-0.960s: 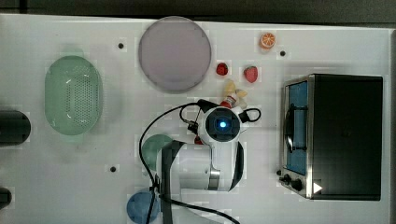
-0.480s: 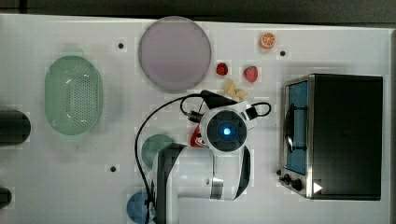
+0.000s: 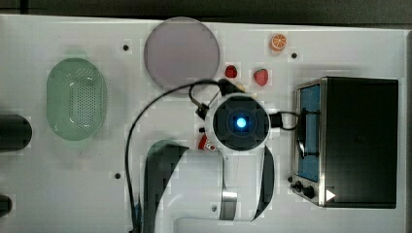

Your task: Pick ketchup from plate and place it on table.

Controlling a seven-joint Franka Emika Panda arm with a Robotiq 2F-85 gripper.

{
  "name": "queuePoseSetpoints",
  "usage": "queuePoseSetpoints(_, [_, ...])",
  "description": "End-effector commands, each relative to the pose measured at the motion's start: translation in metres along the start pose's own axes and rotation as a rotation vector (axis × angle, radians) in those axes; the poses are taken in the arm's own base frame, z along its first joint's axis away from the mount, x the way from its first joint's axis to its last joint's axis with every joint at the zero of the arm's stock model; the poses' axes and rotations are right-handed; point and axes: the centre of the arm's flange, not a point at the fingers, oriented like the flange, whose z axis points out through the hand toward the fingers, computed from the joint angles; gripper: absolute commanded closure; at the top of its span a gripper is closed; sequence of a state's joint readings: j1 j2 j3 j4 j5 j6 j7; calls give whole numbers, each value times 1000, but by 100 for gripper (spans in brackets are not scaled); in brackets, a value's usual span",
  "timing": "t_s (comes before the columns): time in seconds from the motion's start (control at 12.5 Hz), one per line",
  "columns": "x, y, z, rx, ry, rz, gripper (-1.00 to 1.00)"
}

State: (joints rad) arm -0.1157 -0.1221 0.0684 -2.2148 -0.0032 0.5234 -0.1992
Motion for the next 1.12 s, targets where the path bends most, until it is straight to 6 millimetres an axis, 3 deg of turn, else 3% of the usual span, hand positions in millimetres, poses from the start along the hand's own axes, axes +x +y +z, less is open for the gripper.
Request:
queuePoseSetpoints(0.08, [7, -22, -75, 53, 71, 63, -100])
queuePoseSetpoints(0.32, [8, -20, -123, 24, 32, 73, -100])
queuePoseSetpoints(0.56, [7, -13, -160, 3, 2, 83, -100])
queuePoseSetpoints(0.72, [1, -9, -167, -31, -44, 83, -100])
queuePoseSetpoints(1.12, [0, -8, -163, -44, -61, 83, -100])
